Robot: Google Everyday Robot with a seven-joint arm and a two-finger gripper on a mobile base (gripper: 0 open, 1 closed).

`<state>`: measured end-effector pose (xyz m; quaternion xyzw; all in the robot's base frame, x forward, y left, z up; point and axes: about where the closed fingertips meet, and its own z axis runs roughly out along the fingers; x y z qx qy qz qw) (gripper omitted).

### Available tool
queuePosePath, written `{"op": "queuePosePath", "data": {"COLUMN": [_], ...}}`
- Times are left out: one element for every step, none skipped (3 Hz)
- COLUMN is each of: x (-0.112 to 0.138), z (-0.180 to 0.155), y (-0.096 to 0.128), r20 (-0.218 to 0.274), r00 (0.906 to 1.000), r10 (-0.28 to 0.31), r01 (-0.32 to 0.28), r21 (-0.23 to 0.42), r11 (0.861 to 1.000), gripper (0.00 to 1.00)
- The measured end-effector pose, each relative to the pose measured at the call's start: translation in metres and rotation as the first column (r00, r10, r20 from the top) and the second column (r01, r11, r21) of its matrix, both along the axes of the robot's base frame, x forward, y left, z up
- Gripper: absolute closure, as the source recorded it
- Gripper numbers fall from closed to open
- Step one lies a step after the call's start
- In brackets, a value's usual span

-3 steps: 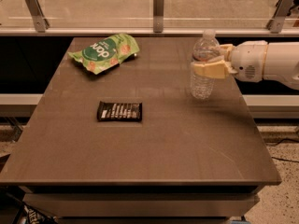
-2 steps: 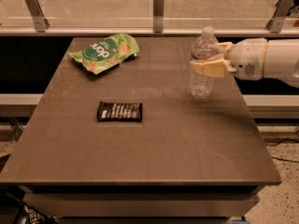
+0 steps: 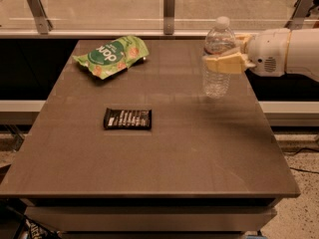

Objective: Pick water bottle

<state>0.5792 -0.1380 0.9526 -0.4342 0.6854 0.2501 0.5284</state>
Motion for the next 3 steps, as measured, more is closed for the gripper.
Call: {"op": "queuePosePath", "data": {"x": [-0.005,-0.013,-0.013], "z": [0.023,0.066,0.066], "y": [0.001,0.002,0.002], "r20": [0.02,0.062,0.062], "r00": [0.9998,0.9981,0.9981], "r10": [-0.002,-0.005,-0.005], "r01": [0.003,0.007,0.007], "r21": [-0.017,-0.035,-0.035], "r11": [1.0,0.999,0.999], "gripper": [1.0,1.0,1.0]}}
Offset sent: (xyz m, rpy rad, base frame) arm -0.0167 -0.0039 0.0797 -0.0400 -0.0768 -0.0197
